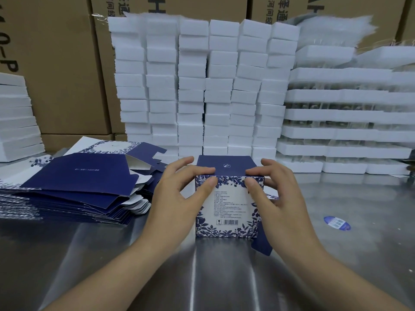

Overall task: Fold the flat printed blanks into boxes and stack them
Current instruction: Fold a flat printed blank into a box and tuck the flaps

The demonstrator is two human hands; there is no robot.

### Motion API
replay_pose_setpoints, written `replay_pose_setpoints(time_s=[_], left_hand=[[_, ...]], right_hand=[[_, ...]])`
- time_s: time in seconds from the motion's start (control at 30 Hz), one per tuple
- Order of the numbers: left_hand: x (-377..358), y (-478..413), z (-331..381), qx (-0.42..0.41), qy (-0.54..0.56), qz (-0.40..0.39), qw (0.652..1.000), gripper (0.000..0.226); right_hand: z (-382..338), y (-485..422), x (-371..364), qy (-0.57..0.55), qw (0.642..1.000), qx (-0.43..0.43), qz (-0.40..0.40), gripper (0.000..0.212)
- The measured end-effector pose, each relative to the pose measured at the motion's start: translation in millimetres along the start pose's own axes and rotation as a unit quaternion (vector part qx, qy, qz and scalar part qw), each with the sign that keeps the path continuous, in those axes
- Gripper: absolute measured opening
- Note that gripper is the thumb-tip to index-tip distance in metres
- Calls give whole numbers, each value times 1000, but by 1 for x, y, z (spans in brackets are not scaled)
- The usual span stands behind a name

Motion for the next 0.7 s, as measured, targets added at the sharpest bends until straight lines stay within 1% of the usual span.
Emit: replay_pose_setpoints(time_s=[0.03, 0.1, 0.13, 0.2, 0.23, 0.3, 0.4, 0.47, 0.5, 0.53, 0.6, 0.7], left_hand=[[1, 0, 4, -3, 6, 3, 1000, 12], [2, 1, 11, -9, 20, 19, 1000, 27], [3, 3, 15, -16, 17, 31, 999, 28], [4, 9, 27, -49, -2, 61, 997, 15], [5, 11, 33, -63, -4, 71, 995, 11], [5, 16, 44, -95, 5, 77, 992, 24], [1, 19, 59, -149, -9, 65, 987, 59], [-7, 18, 59, -152, -27, 38, 987, 82], [-11, 18, 56, -142, -49, 26, 988, 89], [-15, 17, 51, -125, -77, 13, 989, 94], [-19, 17, 39, -92, -121, -9, 988, 97], [-21, 14, 20, -55, -131, -29, 989, 87]], right_hand=[[-1, 1, 1, -6, 1000, -8, 4, 6], [-3, 2, 3, -27, 999, -13, 21, 10], [-6, 4, 4, -43, 998, -10, 33, 11], [-11, 7, 5, -78, 996, -1, 52, 1], [-13, 8, 5, -97, 994, 8, 59, 11], [-22, 9, 7, -115, 990, 38, 70, 36], [-41, 8, 12, -77, 991, 88, 66, 67], [-48, 7, 10, -37, 993, 104, 46, 83], [-48, 6, 7, -10, 994, 105, 32, 89], [-44, 6, 3, 18, 995, 94, 13, 95], [-27, 5, -9, 67, 996, 38, -36, 103], [4, 7, -23, 106, 988, -44, -99, 103]])
Point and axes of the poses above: each hand's wrist, its own y-axis away from the middle knuckle, its own x-axis out of the back of the hand, z = x × y, the point moved 9 cm from there along -y, towards the middle knuckle, and after that the axes turned 13 degrees about -z, right-handed, at the moved point
